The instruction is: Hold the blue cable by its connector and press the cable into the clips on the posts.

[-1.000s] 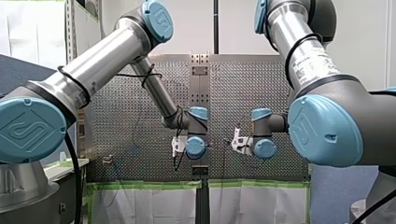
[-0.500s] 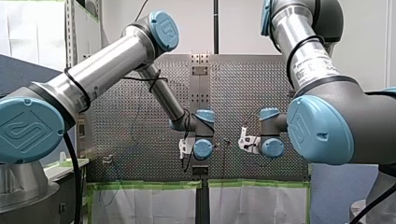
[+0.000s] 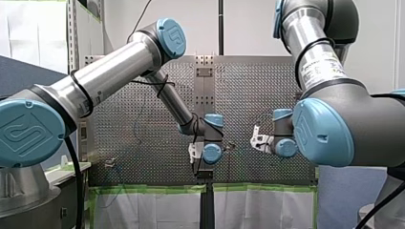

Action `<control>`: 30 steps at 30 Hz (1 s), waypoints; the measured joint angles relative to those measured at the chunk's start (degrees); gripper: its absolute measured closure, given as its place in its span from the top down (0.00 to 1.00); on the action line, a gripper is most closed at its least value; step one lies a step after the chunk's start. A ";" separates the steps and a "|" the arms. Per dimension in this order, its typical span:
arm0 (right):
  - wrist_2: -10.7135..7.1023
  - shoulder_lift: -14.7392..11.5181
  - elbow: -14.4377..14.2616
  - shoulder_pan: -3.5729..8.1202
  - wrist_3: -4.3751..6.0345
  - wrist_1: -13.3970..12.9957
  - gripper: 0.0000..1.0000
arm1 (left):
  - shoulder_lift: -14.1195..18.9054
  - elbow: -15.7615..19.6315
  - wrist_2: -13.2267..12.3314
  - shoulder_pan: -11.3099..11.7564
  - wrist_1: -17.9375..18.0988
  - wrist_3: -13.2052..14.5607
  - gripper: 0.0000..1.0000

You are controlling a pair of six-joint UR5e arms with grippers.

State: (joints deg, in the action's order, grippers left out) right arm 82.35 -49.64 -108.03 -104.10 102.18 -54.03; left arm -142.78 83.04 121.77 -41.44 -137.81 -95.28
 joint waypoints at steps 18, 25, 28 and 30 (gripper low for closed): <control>-2.78 1.91 3.40 1.98 0.14 2.33 0.00 | -0.16 -3.24 -2.09 -0.66 -1.59 -0.30 0.00; -2.87 2.12 4.42 2.37 0.18 2.94 0.00 | -0.94 -5.65 -3.00 -1.03 -4.21 -0.39 0.00; -2.88 2.24 4.94 2.54 0.14 3.38 0.00 | -2.09 -6.86 -3.35 -1.08 -5.44 -0.31 0.00; -2.89 2.27 5.37 2.59 -0.04 3.92 0.00 | -3.05 -7.85 -3.59 -0.96 -6.45 -0.57 0.00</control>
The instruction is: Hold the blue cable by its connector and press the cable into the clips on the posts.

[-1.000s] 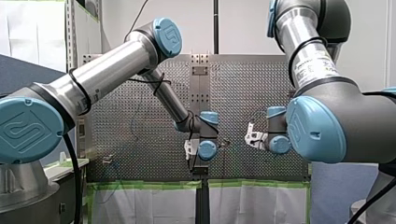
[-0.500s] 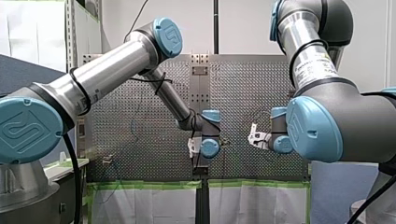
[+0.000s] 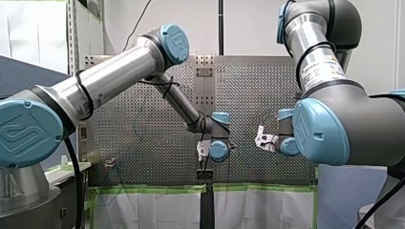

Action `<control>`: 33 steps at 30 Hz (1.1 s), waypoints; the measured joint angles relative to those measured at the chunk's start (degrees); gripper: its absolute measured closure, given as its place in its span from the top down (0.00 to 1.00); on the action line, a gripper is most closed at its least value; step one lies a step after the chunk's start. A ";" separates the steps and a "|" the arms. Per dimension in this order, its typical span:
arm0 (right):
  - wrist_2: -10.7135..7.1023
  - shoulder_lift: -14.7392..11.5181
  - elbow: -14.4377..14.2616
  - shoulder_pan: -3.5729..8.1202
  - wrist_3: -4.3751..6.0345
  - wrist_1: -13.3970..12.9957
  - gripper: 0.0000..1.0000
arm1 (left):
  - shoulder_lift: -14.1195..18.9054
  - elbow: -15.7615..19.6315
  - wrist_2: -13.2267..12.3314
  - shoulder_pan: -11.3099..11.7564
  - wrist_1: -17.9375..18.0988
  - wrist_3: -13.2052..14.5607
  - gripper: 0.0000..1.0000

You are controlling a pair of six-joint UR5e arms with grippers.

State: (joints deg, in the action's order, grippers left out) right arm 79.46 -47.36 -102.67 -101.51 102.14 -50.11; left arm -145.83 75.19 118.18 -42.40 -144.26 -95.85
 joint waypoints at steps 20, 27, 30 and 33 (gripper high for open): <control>-0.01 1.60 2.24 0.11 -1.01 1.06 0.00 | -3.42 -3.48 -3.20 2.25 -2.28 -2.06 0.00; -0.08 1.86 2.95 0.12 -0.92 1.25 0.00 | -3.35 -3.49 -5.20 2.77 -2.37 -2.64 0.00; -0.09 1.89 3.16 0.12 -0.96 1.44 0.00 | -3.12 -3.49 -5.52 2.83 -3.36 -2.16 0.00; -0.09 1.93 3.26 0.12 -1.02 1.54 0.00 | -2.72 -3.49 -5.59 2.76 -4.86 -1.47 0.00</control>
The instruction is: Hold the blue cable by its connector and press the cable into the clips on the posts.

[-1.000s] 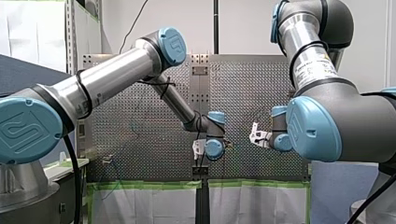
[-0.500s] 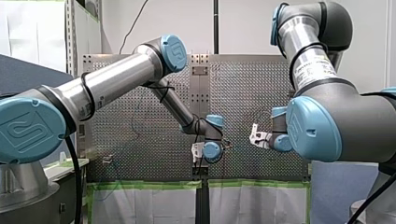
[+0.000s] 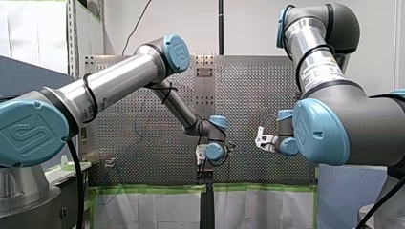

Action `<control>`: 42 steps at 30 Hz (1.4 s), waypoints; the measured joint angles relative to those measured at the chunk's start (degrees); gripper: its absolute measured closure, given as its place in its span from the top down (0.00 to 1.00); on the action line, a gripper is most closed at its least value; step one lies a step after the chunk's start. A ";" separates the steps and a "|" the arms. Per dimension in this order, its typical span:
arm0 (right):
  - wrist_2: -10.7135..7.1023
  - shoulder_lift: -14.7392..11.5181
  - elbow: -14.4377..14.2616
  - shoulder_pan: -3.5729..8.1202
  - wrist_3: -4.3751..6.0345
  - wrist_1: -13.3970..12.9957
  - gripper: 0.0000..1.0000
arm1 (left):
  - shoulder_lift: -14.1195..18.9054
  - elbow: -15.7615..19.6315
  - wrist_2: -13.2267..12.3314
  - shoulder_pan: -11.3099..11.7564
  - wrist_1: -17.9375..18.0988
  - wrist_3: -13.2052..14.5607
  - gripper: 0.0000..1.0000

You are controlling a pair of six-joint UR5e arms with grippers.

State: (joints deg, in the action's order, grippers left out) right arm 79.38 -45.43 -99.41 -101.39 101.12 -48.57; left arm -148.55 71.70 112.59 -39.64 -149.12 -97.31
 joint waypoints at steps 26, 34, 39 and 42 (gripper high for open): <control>-0.66 0.05 0.08 -0.09 0.22 0.24 0.00 | 1.23 0.00 3.85 -4.29 -3.31 2.52 0.00; -0.76 0.05 0.43 -0.11 0.23 0.30 0.00 | 2.20 0.00 3.72 -3.09 -3.43 2.45 0.00; -0.80 0.04 0.64 -0.14 0.21 0.37 0.00 | 2.43 0.00 3.42 -2.40 -3.15 2.48 0.00; -0.80 0.05 0.72 -0.14 0.16 0.42 0.00 | 2.44 0.00 3.15 -2.11 -2.45 2.48 0.00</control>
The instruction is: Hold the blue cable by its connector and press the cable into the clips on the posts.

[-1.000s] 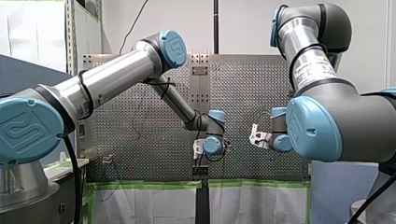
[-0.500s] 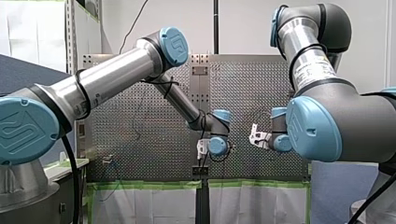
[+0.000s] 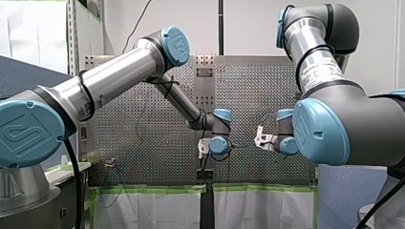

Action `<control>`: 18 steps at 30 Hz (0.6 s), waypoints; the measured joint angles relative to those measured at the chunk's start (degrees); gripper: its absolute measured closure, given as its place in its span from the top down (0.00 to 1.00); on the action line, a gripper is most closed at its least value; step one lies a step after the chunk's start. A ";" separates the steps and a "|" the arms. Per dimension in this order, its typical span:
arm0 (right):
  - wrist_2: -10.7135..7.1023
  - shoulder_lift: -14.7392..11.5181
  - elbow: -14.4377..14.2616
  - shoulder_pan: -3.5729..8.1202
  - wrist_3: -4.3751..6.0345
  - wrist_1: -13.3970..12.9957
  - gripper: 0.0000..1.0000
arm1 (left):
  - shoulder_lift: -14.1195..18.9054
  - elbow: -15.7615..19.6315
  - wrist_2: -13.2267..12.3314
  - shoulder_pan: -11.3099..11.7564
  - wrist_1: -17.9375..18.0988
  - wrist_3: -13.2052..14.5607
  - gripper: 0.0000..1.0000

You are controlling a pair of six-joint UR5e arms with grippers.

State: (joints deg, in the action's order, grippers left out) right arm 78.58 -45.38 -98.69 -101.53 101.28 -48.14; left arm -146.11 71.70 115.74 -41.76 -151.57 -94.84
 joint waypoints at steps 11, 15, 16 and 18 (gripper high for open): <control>0.02 0.01 0.19 -0.09 -0.25 -0.03 0.00 | -0.04 0.00 -0.27 0.59 3.79 -0.95 0.00; 0.06 0.04 0.26 -0.17 -0.28 -0.17 0.00 | -0.12 0.00 -0.81 0.70 4.63 -1.36 0.00; 0.06 0.05 0.26 -0.18 -0.28 -0.18 0.00 | -0.13 0.00 -1.04 0.75 4.69 -1.41 0.00; 0.05 0.06 0.30 -0.19 -0.31 -0.20 0.00 | -0.18 0.00 -1.56 0.87 4.74 -1.50 0.00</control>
State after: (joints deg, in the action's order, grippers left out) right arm 78.63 -45.32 -98.39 -101.72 100.97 -48.34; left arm -146.29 71.70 114.18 -40.89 -146.83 -96.33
